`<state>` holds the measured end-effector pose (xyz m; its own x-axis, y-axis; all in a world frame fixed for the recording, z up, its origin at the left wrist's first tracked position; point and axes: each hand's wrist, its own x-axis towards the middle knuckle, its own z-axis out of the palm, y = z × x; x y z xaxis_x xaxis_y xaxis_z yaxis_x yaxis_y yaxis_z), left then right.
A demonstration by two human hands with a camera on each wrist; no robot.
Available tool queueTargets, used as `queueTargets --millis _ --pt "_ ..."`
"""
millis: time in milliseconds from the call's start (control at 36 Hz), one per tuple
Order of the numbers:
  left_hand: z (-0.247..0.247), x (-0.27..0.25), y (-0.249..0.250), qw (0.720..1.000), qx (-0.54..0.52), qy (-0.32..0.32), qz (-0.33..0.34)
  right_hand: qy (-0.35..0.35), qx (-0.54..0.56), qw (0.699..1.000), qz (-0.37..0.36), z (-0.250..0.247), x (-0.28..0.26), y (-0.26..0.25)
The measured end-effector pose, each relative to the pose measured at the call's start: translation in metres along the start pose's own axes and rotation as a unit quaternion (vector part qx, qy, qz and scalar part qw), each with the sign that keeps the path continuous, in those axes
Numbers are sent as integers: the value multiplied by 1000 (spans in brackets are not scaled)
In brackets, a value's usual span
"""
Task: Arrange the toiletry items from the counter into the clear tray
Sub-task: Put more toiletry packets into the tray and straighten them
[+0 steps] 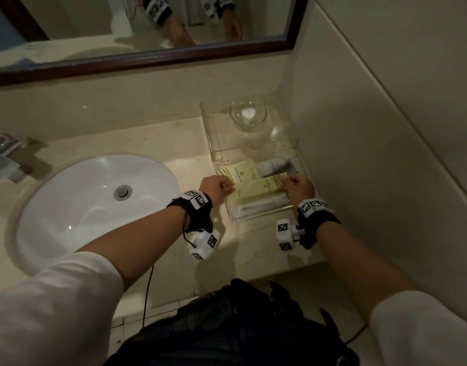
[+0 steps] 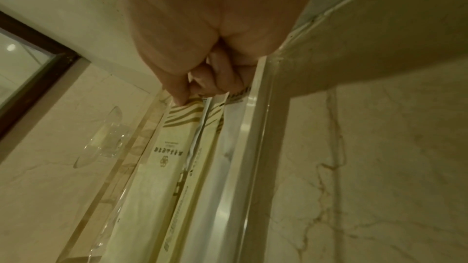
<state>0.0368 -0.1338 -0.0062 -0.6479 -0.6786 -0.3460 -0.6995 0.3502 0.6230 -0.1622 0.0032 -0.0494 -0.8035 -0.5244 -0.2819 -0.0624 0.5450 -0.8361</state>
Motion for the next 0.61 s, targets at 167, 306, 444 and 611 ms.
queueTargets --millis 167,306,444,611 --pt "0 -2 -1 1000 -5 3 4 10 35 999 19 -1 -3 -1" --pt "-1 -2 0 1000 -6 15 3 15 19 999 26 -2 -4 -2" --pt "-2 -1 1 1000 16 12 12 10 -12 1000 7 -5 -5 -5" --pt "-1 1 2 998 49 7 32 1 -44 999 9 -6 -8 -8"
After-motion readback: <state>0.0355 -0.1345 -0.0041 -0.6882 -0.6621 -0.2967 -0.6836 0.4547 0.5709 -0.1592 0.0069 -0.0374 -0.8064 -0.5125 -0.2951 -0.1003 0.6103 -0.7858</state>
